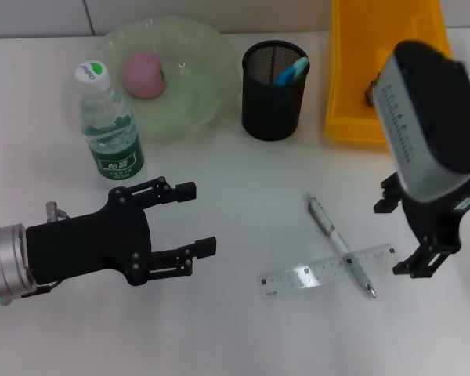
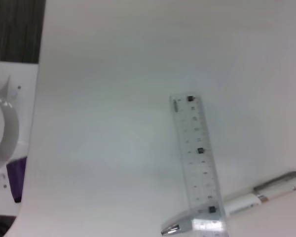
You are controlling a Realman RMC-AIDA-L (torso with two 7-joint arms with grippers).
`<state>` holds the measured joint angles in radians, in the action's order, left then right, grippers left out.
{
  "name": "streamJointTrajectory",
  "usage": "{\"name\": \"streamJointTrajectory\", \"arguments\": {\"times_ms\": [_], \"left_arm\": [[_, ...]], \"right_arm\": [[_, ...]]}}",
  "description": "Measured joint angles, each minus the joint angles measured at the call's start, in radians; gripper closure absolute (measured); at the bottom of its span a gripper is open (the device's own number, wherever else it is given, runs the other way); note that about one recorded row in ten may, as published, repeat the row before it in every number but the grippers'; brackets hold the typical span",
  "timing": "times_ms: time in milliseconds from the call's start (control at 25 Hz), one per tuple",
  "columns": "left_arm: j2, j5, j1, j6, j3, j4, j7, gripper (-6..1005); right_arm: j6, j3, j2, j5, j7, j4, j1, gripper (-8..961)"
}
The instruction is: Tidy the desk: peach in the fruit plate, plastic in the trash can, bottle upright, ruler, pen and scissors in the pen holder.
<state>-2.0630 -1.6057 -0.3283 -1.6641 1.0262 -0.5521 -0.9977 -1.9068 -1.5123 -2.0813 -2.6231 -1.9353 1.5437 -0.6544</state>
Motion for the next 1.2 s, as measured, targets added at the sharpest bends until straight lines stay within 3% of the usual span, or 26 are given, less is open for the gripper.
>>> {"name": "streamJointTrajectory", "arguments": {"times_ms": [520, 1200], "left_arm": [[0.000, -0.002, 0.001, -0.002, 0.005, -0.003, -0.007, 197], [0.003, -0.004, 0.023, -0.005, 0.006, -0.016, -0.002, 197]], "right_arm": [[0.172, -0.205, -0.006, 0.024, 0.020, -0.122, -0.003, 115], [0.303, -0.238, -0.006, 0.077, -0.001, -0.294, -0.064, 116]]}}
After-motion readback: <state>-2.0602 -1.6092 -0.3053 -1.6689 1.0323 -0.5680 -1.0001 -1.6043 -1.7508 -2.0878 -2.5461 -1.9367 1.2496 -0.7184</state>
